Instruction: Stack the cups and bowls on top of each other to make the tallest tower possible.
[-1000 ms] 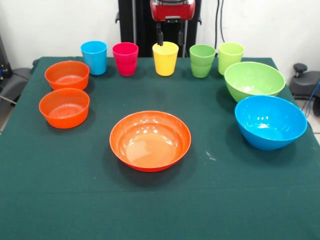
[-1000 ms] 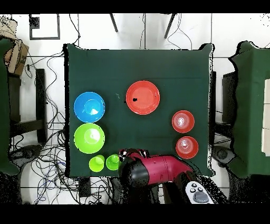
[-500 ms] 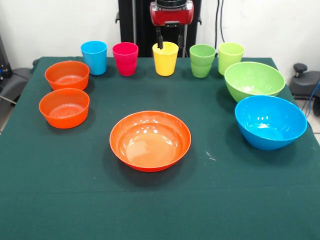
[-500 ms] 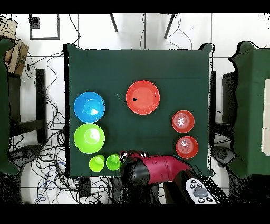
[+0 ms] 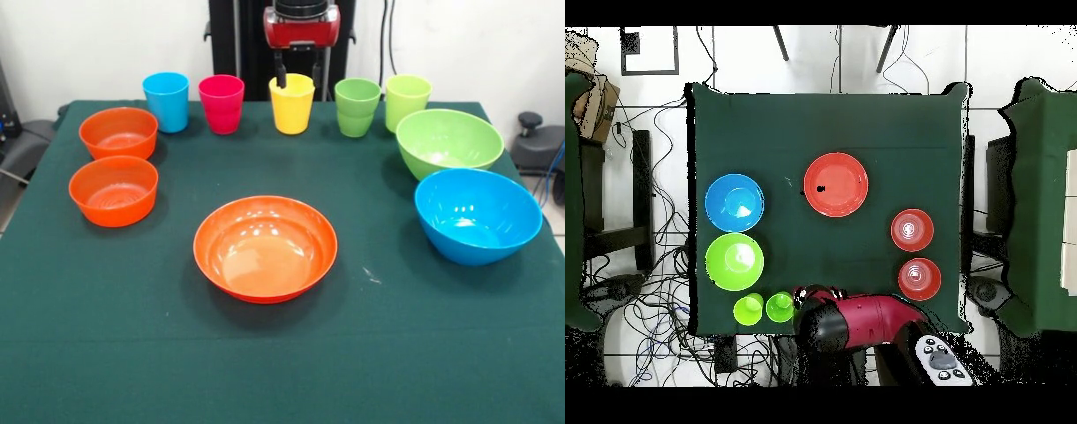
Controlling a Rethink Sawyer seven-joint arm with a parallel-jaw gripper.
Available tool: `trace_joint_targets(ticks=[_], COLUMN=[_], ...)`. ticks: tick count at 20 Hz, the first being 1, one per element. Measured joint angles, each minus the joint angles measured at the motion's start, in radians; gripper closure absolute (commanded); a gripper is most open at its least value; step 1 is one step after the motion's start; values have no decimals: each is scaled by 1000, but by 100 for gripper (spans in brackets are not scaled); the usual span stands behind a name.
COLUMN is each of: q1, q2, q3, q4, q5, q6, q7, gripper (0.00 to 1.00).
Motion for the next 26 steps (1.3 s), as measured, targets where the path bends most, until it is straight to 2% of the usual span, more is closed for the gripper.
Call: trace_joint_targets(ticks=[12,26], q1=[35,39], q2=[5,65], q3=[-17,-29], q4=[-12,-50], q5=[0,0], q6=[-14,-65], q7=[0,0], gripper=[0,0])
